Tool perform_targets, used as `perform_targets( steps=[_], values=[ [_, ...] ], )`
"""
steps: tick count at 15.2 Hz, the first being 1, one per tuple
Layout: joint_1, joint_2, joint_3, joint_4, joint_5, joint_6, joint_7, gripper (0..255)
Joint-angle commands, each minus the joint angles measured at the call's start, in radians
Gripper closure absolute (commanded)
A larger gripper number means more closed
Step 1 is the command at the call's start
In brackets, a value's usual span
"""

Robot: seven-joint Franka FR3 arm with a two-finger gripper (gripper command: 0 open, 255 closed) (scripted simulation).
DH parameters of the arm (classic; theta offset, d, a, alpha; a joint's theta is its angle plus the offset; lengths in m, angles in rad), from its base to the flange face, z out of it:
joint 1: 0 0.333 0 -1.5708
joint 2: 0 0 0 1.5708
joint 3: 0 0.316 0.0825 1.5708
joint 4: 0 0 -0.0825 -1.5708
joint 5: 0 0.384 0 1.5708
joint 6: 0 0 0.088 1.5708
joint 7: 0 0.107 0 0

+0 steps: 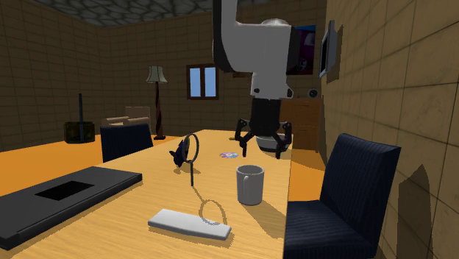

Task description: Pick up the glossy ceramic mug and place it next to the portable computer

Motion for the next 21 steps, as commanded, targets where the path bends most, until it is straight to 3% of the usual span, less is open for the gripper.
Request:
perform_targets(
  steps=[1, 6, 14, 21],
  values=[
    [-0.003, 0.072, -0.002, 0.043, 0.006, 0.025, -0.012, 0],
    [-0.015, 0.251, -0.006, 0.197, 0.022, 0.043, -0.037, 0],
    [-0.014, 0.295, -0.001, 0.153, 0.033, 0.131, -0.043, 0],
    [-0.014, 0.295, -0.001, 0.153, 0.033, 0.131, -0.043, 0]
  ],
)
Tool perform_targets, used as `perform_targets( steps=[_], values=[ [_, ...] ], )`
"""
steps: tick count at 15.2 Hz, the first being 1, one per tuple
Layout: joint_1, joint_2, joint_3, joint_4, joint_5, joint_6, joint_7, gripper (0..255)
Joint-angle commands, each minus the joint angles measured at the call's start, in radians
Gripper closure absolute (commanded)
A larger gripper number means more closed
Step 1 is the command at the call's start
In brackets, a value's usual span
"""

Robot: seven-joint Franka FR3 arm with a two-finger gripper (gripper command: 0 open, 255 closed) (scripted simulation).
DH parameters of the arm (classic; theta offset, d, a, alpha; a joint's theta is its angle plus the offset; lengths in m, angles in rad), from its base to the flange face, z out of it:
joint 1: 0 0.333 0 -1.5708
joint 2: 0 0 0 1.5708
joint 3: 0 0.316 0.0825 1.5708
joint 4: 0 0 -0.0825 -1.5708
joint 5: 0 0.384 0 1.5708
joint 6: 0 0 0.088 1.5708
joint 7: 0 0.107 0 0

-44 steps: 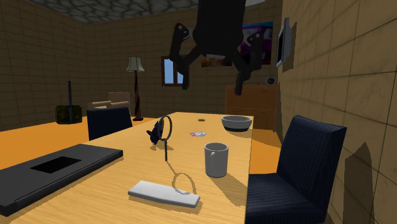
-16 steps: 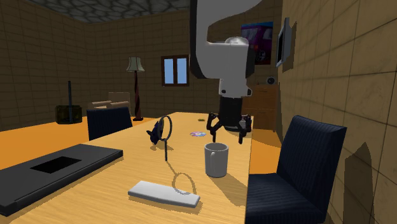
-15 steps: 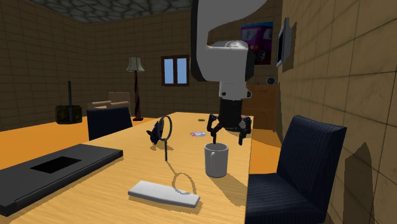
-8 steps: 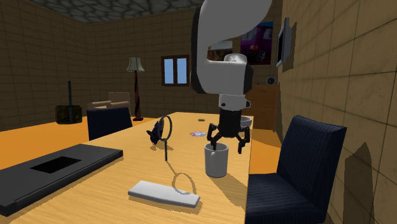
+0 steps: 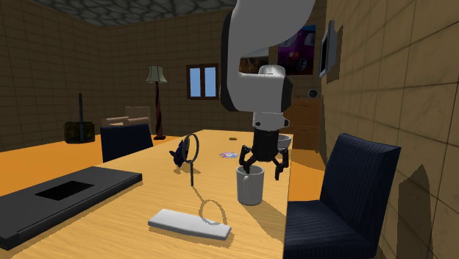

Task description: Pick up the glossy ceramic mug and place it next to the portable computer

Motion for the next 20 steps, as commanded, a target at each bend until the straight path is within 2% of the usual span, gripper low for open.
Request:
perform_targets(
  steps=[1, 10, 20],
  values=[
    [0.0, 0.0, 0.0, 0.0, 0.0, 0.0, 0.0, 255],
    [0.0, 0.0, 0.0, 0.0, 0.0, 0.0, 0.0, 255],
    [0.002, -0.056, -0.004, 0.062, -0.014, -0.117, 0.014, 255]
  ],
)
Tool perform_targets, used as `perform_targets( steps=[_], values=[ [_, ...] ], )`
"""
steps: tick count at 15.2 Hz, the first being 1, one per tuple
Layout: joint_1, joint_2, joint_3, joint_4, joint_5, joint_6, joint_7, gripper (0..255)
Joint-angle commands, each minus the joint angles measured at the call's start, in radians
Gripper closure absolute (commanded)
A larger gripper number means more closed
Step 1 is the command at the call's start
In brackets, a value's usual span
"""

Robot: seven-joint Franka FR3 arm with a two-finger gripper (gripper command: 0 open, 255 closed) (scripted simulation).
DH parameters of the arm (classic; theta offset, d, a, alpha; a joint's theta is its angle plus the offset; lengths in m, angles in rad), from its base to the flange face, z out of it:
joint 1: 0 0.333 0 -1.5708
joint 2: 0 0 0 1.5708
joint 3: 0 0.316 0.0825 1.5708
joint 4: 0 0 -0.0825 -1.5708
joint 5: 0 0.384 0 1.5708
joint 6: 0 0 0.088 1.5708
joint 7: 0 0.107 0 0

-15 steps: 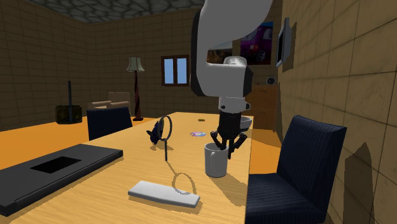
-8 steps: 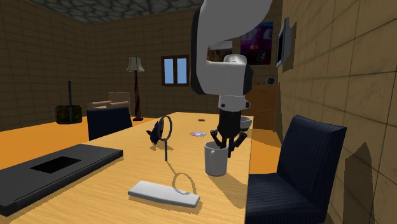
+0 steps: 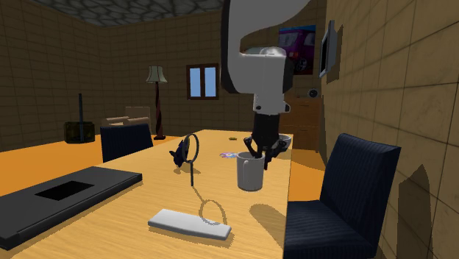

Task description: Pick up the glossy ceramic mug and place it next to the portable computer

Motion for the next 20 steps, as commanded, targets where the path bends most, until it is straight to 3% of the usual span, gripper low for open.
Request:
perform_targets(
  steps=[1, 20],
  values=[
    [0.001, -0.009, 0.0, 0.016, -0.002, -0.026, 0.004, 255],
    [0.0, -0.059, -0.004, 0.206, -0.016, -0.264, 0.024, 255]
  ],
)
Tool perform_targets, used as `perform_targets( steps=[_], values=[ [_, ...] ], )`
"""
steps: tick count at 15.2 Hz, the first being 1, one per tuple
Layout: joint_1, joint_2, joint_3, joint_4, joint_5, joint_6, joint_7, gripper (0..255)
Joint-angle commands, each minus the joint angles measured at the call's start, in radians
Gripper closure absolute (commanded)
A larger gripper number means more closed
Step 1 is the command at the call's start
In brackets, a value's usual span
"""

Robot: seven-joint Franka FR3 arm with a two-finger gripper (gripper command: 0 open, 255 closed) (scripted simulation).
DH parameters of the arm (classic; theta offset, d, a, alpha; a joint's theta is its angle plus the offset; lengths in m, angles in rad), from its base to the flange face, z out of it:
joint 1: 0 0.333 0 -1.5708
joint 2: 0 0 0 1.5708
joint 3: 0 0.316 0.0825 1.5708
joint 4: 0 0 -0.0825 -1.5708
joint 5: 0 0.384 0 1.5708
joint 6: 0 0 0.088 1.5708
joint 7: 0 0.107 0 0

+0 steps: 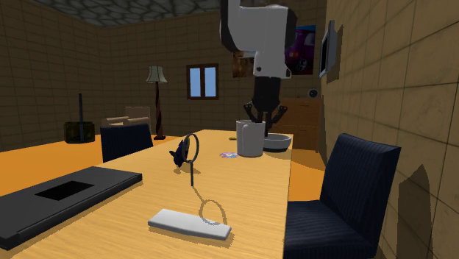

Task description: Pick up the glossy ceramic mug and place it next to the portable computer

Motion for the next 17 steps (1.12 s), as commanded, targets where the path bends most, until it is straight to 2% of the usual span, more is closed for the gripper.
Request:
perform_targets(
  steps=[1, 3, 10, 17],
  values=[
    [-0.001, -0.004, -0.001, 0.022, -0.001, -0.026, 0.0, 255],
    [-0.002, -0.005, -0.001, 0.045, -0.001, -0.05, 0.001, 255],
    [0.085, -0.146, 0.06, -0.139, -0.023, 0.003, 0.149, 255],
    [0.164, -0.241, 0.138, -0.255, -0.028, 0.034, 0.305, 255]
  ],
)
